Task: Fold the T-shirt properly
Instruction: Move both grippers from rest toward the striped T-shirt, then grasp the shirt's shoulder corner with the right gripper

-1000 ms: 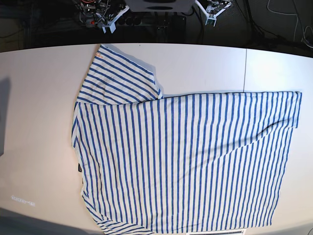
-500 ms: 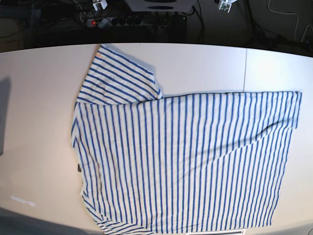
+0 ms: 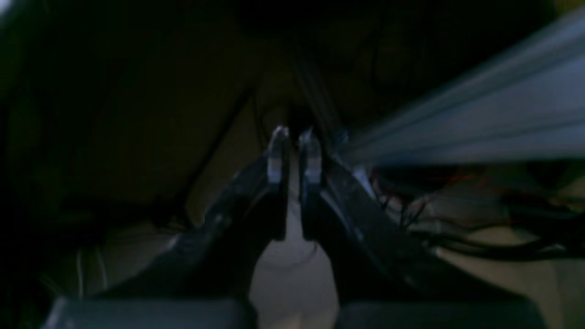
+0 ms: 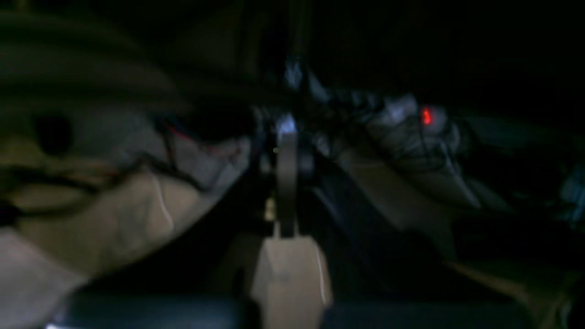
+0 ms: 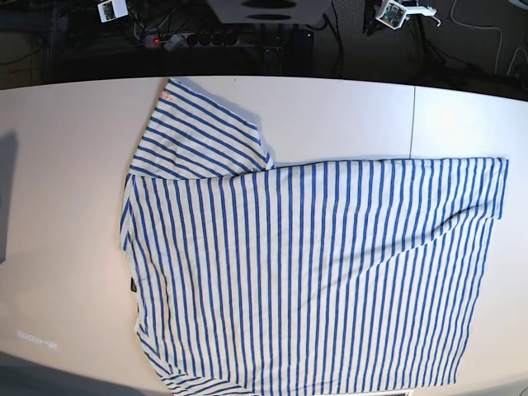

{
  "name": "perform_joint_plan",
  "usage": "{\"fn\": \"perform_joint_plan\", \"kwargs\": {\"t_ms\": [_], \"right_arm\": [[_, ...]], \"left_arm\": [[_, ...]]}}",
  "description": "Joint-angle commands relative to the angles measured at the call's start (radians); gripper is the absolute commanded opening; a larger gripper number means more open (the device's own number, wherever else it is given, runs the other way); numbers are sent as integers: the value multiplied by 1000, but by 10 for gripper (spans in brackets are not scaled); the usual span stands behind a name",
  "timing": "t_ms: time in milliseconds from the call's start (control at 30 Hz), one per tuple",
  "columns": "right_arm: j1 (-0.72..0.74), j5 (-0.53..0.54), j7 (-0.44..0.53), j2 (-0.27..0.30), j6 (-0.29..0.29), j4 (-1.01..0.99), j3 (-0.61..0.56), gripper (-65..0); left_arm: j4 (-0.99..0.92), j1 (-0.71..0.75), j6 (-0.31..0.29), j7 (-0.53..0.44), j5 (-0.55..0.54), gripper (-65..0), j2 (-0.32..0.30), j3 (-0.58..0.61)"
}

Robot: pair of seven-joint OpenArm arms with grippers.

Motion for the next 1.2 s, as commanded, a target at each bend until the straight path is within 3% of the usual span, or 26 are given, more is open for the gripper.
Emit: {"fn": "perform_joint_plan", "kwargs": {"t_ms": [0, 67, 133, 267, 367, 433, 700, 933, 1167], "right_arm": [[-31, 45, 20, 17, -13, 56, 34, -650], [-44, 115, -13, 19, -12, 149, 89, -650], [-40, 198, -100, 20, -12, 231, 145, -626], [-11, 342, -206, 20, -13, 347, 231, -443], [24, 412, -227, 24, -13, 371, 257, -281], [54, 436, -270, 27, -14, 371, 257, -212], [175, 486, -346, 27, -14, 351, 250, -205], [278, 562, -423, 27, -9, 182, 241, -205], [293, 589, -439, 27, 6, 148, 130, -205]], "left_arm": [[49, 34, 2, -13, -6, -603, -6, -1], [122, 51, -5, 13, -18, -603, -6, 0], [182, 59, -61, 65, -19, -602, -6, 0], [253, 64, -168, 122, -80, -602, -5, 0], [264, 63, -185, 126, -93, -602, -5, 0], [263, 63, -185, 129, -93, -602, -6, 0], [263, 64, -185, 178, -93, -600, -14, 0], [264, 64, -205, 204, -105, -600, -14, 0], [264, 64, -208, 223, -115, -600, -14, -1]]}}
